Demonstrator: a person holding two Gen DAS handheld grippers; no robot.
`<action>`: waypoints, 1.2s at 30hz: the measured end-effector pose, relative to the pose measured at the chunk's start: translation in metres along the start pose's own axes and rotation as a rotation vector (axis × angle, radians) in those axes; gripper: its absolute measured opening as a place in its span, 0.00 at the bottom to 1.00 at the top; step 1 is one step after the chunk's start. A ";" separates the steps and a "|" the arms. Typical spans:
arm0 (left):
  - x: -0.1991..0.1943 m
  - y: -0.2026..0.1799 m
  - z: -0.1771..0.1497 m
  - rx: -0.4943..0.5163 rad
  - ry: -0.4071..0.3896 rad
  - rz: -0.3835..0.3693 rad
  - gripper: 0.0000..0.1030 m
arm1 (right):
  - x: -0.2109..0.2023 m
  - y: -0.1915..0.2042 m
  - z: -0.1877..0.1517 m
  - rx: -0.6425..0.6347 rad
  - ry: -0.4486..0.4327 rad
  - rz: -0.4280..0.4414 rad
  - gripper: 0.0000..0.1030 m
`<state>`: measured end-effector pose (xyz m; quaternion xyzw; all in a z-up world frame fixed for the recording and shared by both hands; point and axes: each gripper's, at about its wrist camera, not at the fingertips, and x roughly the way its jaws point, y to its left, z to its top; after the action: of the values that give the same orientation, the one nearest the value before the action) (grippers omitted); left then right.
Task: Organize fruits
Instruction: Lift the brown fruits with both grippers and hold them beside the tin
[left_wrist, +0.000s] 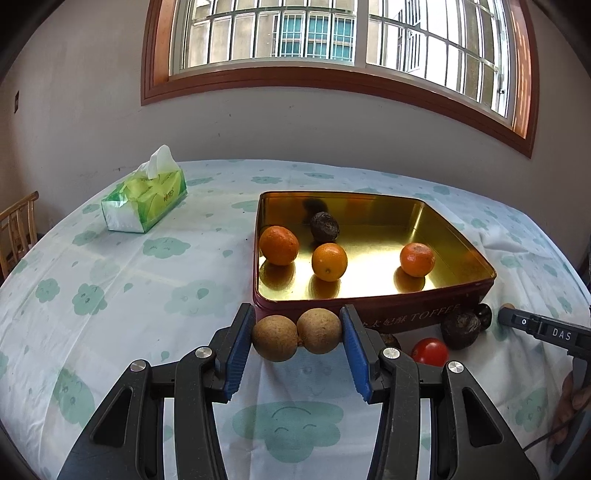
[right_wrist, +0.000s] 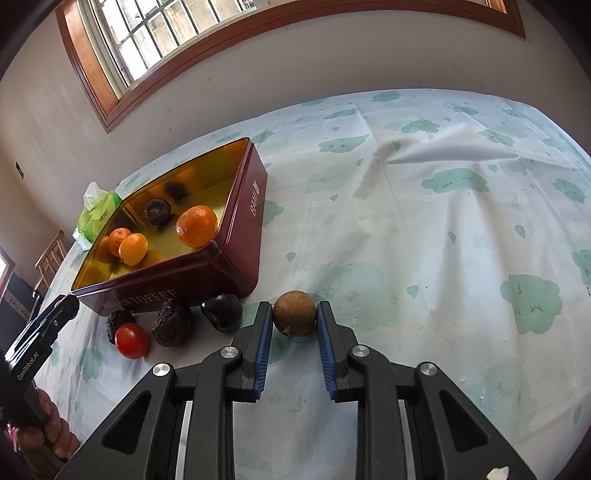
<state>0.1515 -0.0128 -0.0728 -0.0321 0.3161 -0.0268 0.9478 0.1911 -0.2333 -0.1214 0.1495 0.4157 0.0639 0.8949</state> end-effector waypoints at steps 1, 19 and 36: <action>0.000 0.001 0.000 -0.007 0.000 0.006 0.47 | 0.000 0.000 0.000 -0.002 0.000 -0.002 0.22; -0.006 -0.002 -0.001 0.001 -0.034 0.040 0.47 | 0.000 0.001 0.000 -0.002 0.000 -0.004 0.22; -0.008 -0.001 -0.001 -0.006 -0.046 0.061 0.47 | -0.011 0.002 -0.003 -0.003 -0.048 -0.019 0.22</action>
<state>0.1443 -0.0131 -0.0690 -0.0258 0.2950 0.0039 0.9552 0.1816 -0.2336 -0.1144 0.1455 0.3956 0.0524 0.9053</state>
